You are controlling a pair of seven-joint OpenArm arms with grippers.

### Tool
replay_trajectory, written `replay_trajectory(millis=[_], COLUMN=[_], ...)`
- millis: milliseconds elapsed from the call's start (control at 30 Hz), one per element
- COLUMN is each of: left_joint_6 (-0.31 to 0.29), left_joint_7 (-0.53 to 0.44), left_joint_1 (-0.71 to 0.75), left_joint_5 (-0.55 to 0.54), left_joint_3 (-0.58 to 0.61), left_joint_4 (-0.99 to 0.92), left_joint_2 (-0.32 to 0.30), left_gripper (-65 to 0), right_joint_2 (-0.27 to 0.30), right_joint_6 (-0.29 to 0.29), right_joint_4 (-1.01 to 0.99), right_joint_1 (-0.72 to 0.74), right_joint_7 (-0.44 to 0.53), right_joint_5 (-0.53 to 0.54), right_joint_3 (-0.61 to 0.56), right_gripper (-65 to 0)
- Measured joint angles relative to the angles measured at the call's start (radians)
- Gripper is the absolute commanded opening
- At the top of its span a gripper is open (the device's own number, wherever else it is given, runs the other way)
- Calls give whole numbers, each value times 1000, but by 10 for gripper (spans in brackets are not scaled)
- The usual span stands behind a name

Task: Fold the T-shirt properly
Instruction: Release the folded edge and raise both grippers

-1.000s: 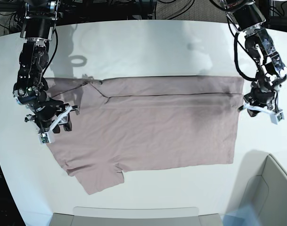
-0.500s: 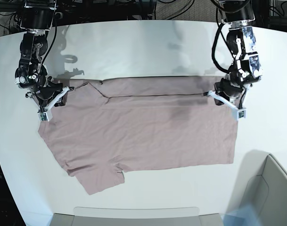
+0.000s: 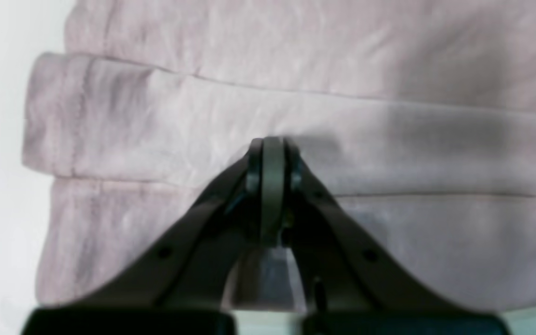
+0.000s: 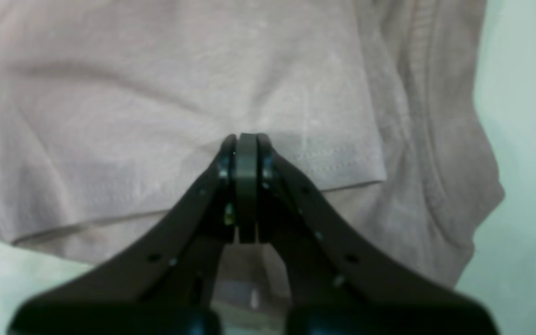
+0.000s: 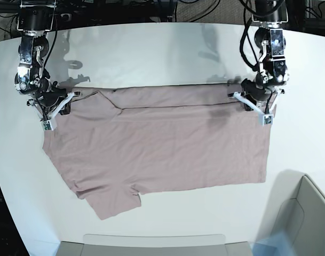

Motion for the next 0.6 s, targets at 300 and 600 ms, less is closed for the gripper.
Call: replay_trajectory(millis=[300,600], left_joint_6=[17,24], left_joint_7=[-79,-94], left_joint_1=[227,383], left_joint_5=[15,29], left_joint_3=[-8,-14], left_joint_4=[127,220], left_joint_2=[-33,-36], left_gripper=[-650,-650], right_joint_2=[26,21], right_joint_6=[0,10], right_joint_4=[169,291], right_joint_1=[-217,-417], right_joint_7=[32,51], right_joint_5=[20,37], right_joint_3=[4,60], right_gripper=[-650,-650])
